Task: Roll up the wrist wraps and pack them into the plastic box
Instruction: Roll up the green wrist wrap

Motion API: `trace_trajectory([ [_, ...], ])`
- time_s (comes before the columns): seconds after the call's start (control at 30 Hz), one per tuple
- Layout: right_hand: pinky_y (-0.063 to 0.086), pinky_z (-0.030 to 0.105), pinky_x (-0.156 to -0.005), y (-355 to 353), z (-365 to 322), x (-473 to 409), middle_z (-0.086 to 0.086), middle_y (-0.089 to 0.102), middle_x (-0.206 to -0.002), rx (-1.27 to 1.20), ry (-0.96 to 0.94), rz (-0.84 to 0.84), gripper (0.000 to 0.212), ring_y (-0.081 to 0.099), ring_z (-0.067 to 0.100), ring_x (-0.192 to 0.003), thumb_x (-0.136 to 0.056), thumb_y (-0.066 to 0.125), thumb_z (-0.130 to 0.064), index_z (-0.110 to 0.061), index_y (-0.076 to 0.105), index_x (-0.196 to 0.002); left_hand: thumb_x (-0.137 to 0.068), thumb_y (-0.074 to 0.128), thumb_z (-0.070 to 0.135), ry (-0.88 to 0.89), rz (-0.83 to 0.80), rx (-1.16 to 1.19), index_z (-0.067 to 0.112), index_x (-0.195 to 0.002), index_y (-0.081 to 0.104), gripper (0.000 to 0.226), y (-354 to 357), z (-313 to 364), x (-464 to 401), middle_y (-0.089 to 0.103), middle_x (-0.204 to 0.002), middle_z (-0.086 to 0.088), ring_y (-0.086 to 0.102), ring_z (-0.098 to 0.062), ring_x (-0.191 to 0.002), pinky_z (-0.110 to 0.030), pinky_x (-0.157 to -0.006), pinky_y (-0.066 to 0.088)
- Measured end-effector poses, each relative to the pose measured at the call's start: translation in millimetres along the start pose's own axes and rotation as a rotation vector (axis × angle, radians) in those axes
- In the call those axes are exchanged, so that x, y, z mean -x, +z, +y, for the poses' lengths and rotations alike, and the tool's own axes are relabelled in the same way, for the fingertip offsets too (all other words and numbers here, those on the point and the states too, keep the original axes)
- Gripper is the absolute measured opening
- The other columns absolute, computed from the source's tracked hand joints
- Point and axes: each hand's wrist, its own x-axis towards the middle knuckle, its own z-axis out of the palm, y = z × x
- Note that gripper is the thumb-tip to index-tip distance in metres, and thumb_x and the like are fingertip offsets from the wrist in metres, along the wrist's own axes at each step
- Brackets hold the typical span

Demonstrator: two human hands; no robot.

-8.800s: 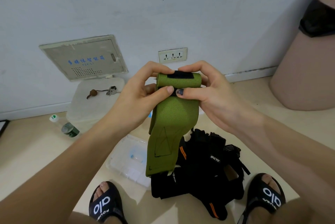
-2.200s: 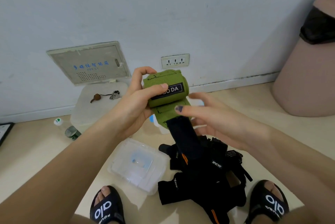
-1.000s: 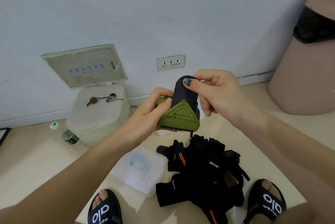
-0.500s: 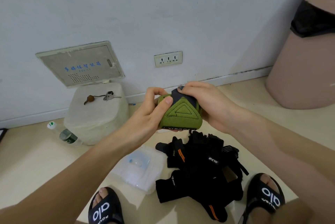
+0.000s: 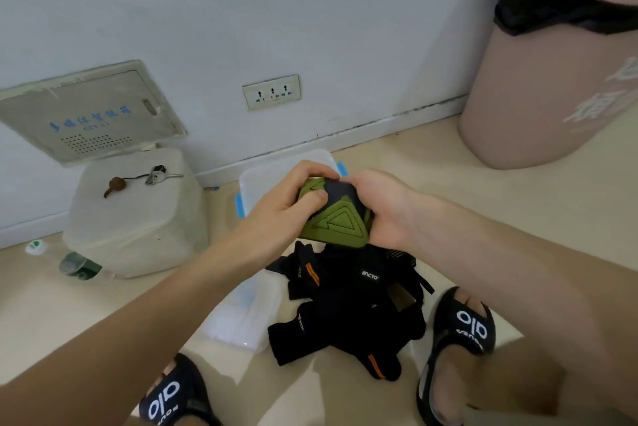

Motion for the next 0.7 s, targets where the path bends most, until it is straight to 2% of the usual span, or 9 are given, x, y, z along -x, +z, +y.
trace_trajectory([
  [0.07,0.043,0.049,-0.087,-14.5,-0.5,4.3,0.022,0.057,-0.108,0.022,-0.016,0.042,0.032,0.056,0.037,-0.098,-0.099,0.043,-0.010,-0.002,0.063,-0.122,-0.097,0.050,0.030,-0.010,-0.022,0.005,0.043,-0.112,0.061,0.024,12.2,-0.7,-8.2,0.067,-0.103,0.015,0.061,-0.001,-0.089,-0.022,-0.077,0.045],
  [0.13,0.048,0.047,-0.084,-31.0,-1.0,7.6,0.022,0.062,-0.102,0.025,-0.096,0.137,0.030,0.062,0.035,-0.092,-0.100,0.046,-0.009,0.005,0.066,-0.118,-0.100,0.050,0.023,-0.022,-0.046,0.033,0.040,-0.113,0.061,0.025,25.9,1.7,-18.5,0.066,-0.097,0.019,0.061,0.002,-0.083,-0.018,-0.073,0.045],
  [0.2,0.050,0.044,-0.080,-43.1,-0.2,11.4,0.019,0.064,-0.099,0.128,-0.247,0.255,0.023,0.063,0.032,-0.089,-0.099,0.047,-0.013,-0.004,0.067,-0.106,-0.092,0.052,0.028,-0.052,-0.055,0.094,0.039,-0.112,0.064,0.025,39.2,2.4,-28.7,0.070,-0.101,0.011,0.066,-0.006,-0.089,-0.028,-0.080,0.053],
  [0.27,0.050,0.043,-0.081,-52.7,4.1,19.0,0.011,0.067,-0.102,0.242,-0.346,0.278,0.023,0.064,0.027,-0.093,-0.098,0.047,-0.025,-0.013,0.067,-0.105,-0.088,0.050,0.030,-0.089,-0.057,0.172,0.036,-0.113,0.066,0.030,51.5,2.6,-37.6,0.071,-0.109,0.000,0.068,-0.014,-0.096,-0.042,-0.091,0.057],
  [0.33,0.052,0.040,-0.090,-65.3,13.7,28.5,0.000,0.070,-0.110,0.328,-0.387,0.244,0.028,0.066,0.019,-0.103,-0.095,0.052,-0.040,-0.025,0.067,-0.113,-0.095,0.049,0.026,-0.098,-0.062,0.212,0.033,-0.114,0.066,0.027,62.0,1.3,-44.1,0.071,-0.105,0.001,0.068,-0.010,-0.090,-0.040,-0.087,0.056],
  [0.4,0.050,0.038,-0.101,-80.8,24.6,38.4,-0.009,0.064,-0.125,0.444,-0.427,0.218,0.044,0.063,0.013,-0.115,-0.092,0.061,-0.050,-0.035,0.058,-0.133,-0.091,0.050,0.032,-0.115,-0.070,0.206,0.033,-0.112,0.067,0.027,70.7,-0.7,-48.6,0.071,-0.104,0.001,0.067,-0.012,-0.090,-0.040,-0.086,0.056],
  [0.47,0.049,0.035,-0.104,-95.0,32.1,47.8,-0.011,0.059,-0.132,0.574,-0.459,0.178,0.053,0.061,0.011,-0.118,-0.093,0.071,-0.040,-0.034,0.051,-0.142,-0.086,0.045,0.037,-0.129,-0.102,0.170,0.031,-0.112,0.066,0.034,78.7,-4.3,-50.7,0.070,-0.109,-0.006,0.066,-0.020,-0.096,-0.041,-0.087,0.054],
  [0.6,0.056,0.040,-0.093,-114.9,29.5,44.2,0.001,0.070,-0.111,0.787,-0.365,0.131,0.039,0.068,0.018,-0.102,-0.081,0.085,-0.030,-0.022,0.066,-0.114,-0.106,0.038,0.027,-0.134,-0.178,0.039,0.021,-0.119,0.061,0.028,95.8,-20.1,-59.1,0.063,-0.106,-0.001,0.059,-0.013,-0.092,-0.023,-0.074,0.046],
  [0.7,0.055,0.038,-0.085,-122.7,21.2,21.0,0.008,0.070,-0.109,0.899,-0.279,0.130,0.042,0.068,0.025,-0.101,-0.077,0.087,-0.028,-0.015,0.067,-0.111,-0.109,0.038,0.037,-0.248,-0.226,0.048,0.018,-0.124,0.054,0.030,101.7,-33.6,-72.2,0.058,-0.112,0.000,0.061,-0.012,-0.101,-0.028,-0.087,0.056],
])
